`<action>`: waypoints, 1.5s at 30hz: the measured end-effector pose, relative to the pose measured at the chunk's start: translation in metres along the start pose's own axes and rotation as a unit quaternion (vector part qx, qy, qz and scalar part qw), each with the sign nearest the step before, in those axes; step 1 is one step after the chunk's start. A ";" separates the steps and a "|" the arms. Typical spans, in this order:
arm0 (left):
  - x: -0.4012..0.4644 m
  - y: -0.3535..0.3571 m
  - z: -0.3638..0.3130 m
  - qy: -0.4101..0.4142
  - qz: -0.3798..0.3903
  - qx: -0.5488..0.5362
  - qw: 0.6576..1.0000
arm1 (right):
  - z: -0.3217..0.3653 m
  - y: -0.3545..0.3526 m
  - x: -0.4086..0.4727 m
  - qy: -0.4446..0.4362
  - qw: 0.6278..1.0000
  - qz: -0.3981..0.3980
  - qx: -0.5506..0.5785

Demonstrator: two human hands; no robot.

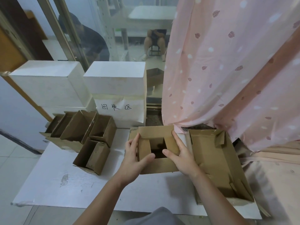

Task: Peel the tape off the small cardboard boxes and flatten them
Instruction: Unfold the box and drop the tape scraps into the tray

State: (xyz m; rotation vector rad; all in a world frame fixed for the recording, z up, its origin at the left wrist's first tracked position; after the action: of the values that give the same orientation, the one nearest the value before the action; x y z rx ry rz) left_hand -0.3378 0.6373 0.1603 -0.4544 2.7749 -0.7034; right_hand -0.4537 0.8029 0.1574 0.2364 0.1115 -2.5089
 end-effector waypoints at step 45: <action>0.002 -0.007 0.014 0.030 0.071 -0.018 0.997 | -0.053 -0.008 0.019 0.070 0.965 -0.034 0.251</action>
State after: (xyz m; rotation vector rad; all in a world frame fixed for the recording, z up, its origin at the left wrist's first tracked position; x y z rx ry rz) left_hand -0.3336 0.6254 0.1518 -0.2446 2.8455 -0.6461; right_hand -0.4659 0.8052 0.1016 0.6243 -0.4726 -2.5474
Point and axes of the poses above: each hand's wrist, its own x-axis towards the middle knuckle, its own y-axis out of the palm, z = x × y, the point moved 8 cm from there along x, towards the middle knuckle, and after that the axes turned 14 degrees about x, right-handed, at the moved point
